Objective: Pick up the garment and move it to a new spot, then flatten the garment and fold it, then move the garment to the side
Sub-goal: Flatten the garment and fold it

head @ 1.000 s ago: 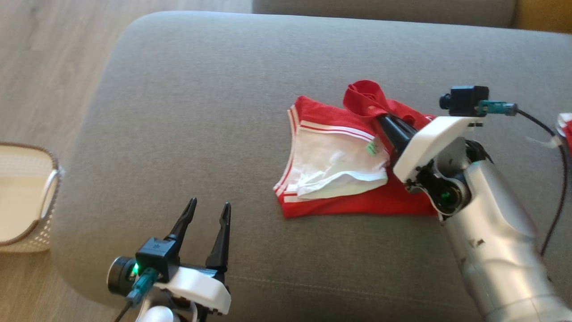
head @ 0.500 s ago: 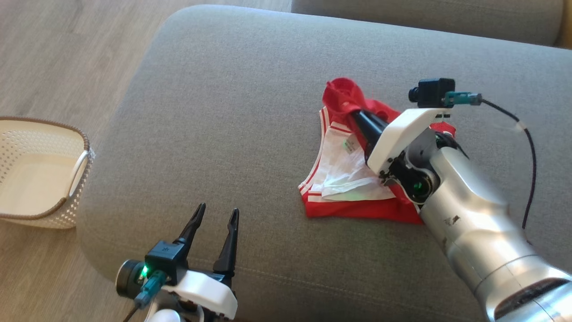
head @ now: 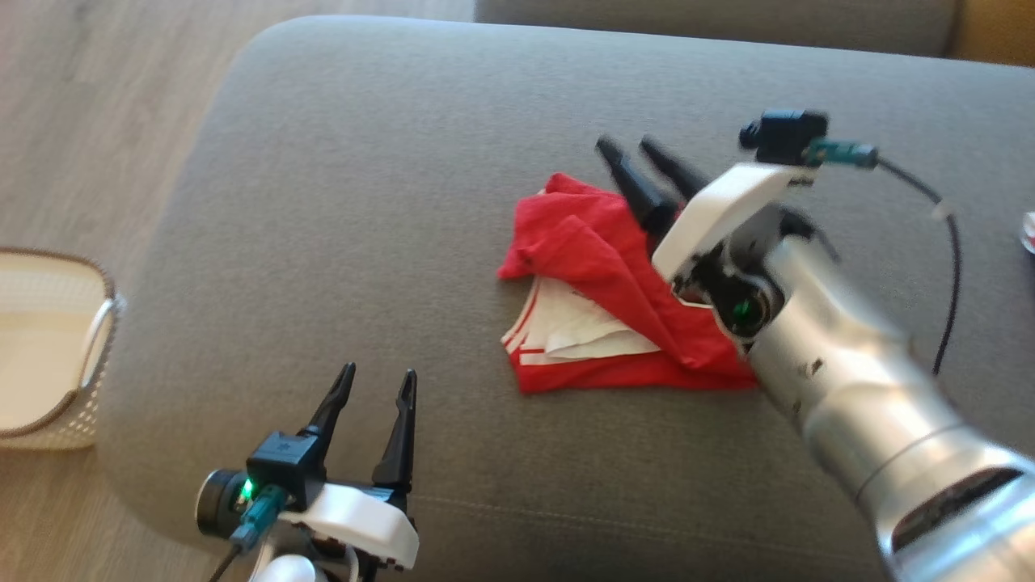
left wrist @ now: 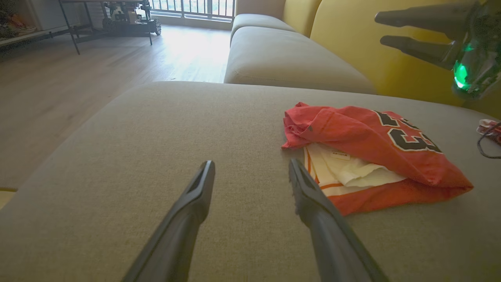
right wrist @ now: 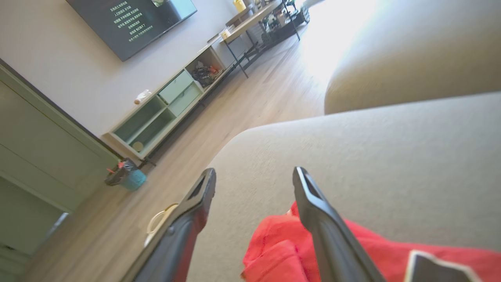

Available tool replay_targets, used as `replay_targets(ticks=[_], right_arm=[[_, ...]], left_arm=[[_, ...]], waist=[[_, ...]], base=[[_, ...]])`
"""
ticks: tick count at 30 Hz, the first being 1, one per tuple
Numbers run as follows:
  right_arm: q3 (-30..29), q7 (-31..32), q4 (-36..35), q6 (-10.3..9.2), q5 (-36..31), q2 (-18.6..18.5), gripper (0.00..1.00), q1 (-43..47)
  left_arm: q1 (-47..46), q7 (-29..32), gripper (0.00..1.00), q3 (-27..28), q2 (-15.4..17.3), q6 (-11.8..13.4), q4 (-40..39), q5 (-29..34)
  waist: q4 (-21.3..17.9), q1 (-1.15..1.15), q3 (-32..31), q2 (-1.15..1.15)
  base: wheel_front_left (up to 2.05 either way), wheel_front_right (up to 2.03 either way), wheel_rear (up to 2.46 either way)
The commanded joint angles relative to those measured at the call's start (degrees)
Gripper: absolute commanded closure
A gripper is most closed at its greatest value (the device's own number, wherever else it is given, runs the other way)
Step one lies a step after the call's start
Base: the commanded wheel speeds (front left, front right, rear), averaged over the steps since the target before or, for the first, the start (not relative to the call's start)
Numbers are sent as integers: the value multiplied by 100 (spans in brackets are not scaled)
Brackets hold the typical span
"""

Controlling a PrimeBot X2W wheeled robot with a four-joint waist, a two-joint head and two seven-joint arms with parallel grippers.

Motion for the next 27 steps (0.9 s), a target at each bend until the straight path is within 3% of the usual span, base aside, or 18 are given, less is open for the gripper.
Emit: replay_targets(ticks=[1, 5, 13, 15, 21, 27], right_arm=[[-2, -264, -35, -2, -342, 15, 0, -320], [49, -632, 420, -2, -1145, -278, 0, -387], [524, -837, 721, -2, -2172, -291, 2, -141], [696, -865, 665, -2, -2381, -308, 96, -108], [1118, -857, 728, -2, -2760, -457, 100, -116], [1600, -655, 657, -2, -2677, -357, 100, -18]], left_arm=[[-78, -71, 0, 236, 43, 43, -231, -2], [-65, -71, 0, 289, 51, 58, -326, 18], [-132, -71, 0, 269, 58, 7, -373, 48], [-161, -71, 0, 258, 68, -3, -374, 63], [-220, -71, 0, 223, 55, -18, -356, 67], [-273, -71, 0, 202, 35, -36, -328, 54]], waist=[[-174, 0, -2, 0], [-351, 0, 7, 0], [-370, 0, 116, 0], [-308, 0, 164, 0], [-58, 0, 297, 0], [86, 0, 363, 0]], base=[[0, 0, 0], [0, 0, 0], [0, 0, 0], [0, 0, 0], [0, 0, 0], [0, 0, 0]])
